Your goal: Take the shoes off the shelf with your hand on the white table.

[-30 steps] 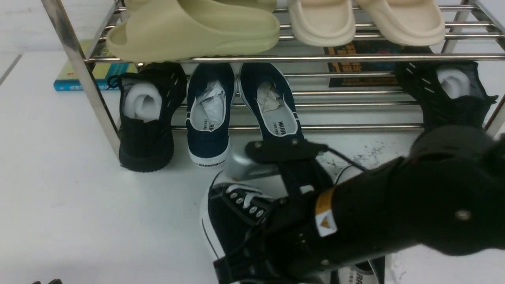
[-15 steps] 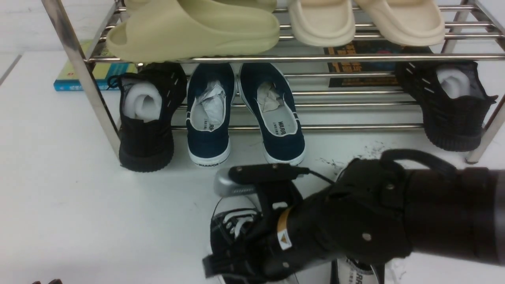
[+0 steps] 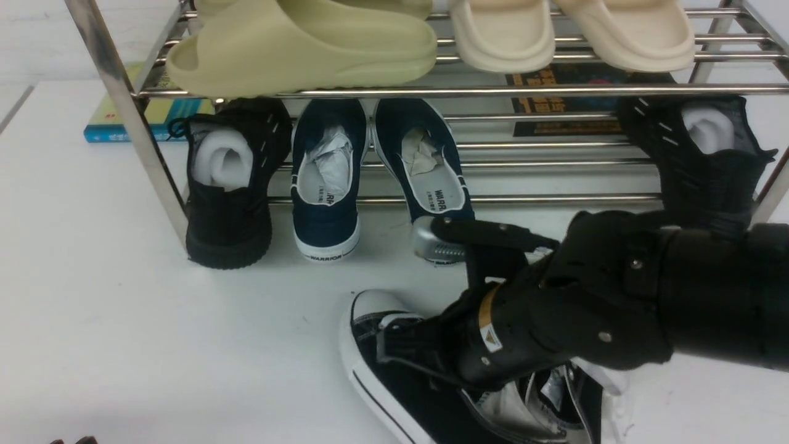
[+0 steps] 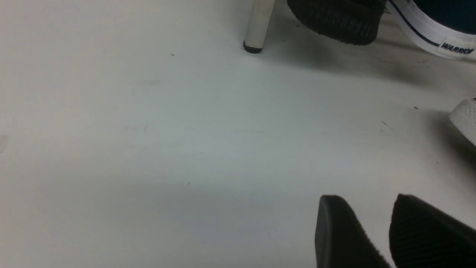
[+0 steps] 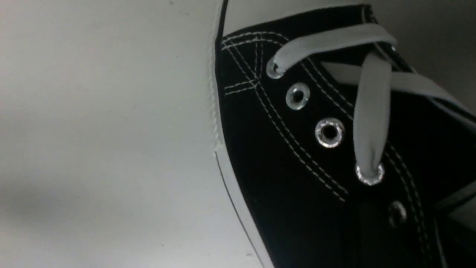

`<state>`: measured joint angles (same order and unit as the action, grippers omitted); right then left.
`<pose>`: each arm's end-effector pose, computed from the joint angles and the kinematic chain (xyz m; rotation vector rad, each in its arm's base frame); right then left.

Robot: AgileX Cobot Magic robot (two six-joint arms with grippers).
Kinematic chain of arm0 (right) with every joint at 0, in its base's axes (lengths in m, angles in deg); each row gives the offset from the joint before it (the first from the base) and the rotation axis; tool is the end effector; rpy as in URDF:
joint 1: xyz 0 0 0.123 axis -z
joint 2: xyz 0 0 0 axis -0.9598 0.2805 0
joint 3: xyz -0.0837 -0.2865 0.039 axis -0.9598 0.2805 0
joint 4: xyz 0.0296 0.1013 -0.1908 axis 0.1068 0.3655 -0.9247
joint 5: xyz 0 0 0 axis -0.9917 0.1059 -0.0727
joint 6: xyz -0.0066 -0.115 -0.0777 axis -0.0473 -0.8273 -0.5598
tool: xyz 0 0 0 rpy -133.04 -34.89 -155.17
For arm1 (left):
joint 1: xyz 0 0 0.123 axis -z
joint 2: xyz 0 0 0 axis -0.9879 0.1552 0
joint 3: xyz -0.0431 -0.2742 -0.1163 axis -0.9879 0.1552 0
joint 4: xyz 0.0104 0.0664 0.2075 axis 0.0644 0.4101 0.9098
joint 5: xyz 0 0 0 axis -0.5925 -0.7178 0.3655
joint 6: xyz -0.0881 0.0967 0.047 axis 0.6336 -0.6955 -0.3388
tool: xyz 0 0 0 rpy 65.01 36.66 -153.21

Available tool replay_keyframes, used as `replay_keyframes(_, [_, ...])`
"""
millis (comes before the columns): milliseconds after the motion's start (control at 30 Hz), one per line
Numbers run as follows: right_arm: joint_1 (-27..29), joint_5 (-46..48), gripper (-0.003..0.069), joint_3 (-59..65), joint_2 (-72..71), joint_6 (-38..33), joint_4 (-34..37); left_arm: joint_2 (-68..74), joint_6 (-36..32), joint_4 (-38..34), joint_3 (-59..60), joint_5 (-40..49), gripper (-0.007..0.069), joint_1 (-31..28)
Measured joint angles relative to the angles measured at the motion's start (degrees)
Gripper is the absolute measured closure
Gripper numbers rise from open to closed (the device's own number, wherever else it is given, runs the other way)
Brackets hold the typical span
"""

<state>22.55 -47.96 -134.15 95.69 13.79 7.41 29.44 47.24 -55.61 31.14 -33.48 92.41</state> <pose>0.2173 0.2630 0.2133 0.0315 2.7259 0.5656 0.0472 -0.0035 0.1586 -0.0705 1.8912 -0.2618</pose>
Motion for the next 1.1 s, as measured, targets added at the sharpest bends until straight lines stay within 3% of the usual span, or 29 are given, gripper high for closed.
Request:
replay_keyframes(67, [0.07, 0.00, 0.0495, 0.00, 0.00, 0.62, -0.92, 0.00, 0.00, 0.00, 0.00, 0.00, 0.0383, 0.00])
replay_keyframes(200, [0.36, -0.76, 0.0380, -0.10, -0.07, 1.78, -3.29, 0.00, 0.00, 0.00, 0.00, 0.00, 0.0383, 0.00])
replay_keyframes(233, [0.64, -1.48, 0.0306, -0.26, -0.07, 1.90, -4.08, 0.00, 0.00, 0.00, 0.00, 0.00, 0.0383, 0.00])
replay_keyframes(400, [0.85, -1.85, 0.0137, -0.89, 0.05, 2.26, -5.19, 0.00, 0.00, 0.00, 0.00, 0.00, 0.0383, 0.00])
replay_keyframes(467, [0.85, 0.54, 0.0093, -2.44, 0.16, 0.80, -5.24, 0.00, 0.00, 0.00, 0.00, 0.00, 0.0383, 0.00])
replay_keyframes(567, [0.90, 3.69, 0.0084, -3.96, 0.07, -1.54, -5.24, 0.00, 0.00, 0.00, 0.00, 0.00, 0.0383, 0.00])
replay_keyframes(700, [1.33, 13.10, 0.0113, -7.57, -1.74, -8.40, -3.38, 0.00, 0.00, 0.00, 0.00, 0.00, 0.0383, 0.00])
replay_keyframes(967, [1.33, 21.65, 0.0318, -12.27, -7.48, -25.48, 5.10, 0.00, 0.00, 0.00, 0.00, 0.00, 0.0383, 0.00])
replay_keyframes(1067, [1.33, 20.24, 0.0528, -12.46, -6.81, -36.57, 16.09, 0.00, 0.00, 0.00, 0.00, 0.00, 0.0383, 0.00])
replay_keyframes(1100, [1.33, 20.01, 0.0539, -12.46, -6.81, -36.57, 16.09, 0.00, 0.00, 0.00, 0.00, 0.00, 0.0383, 0.00])
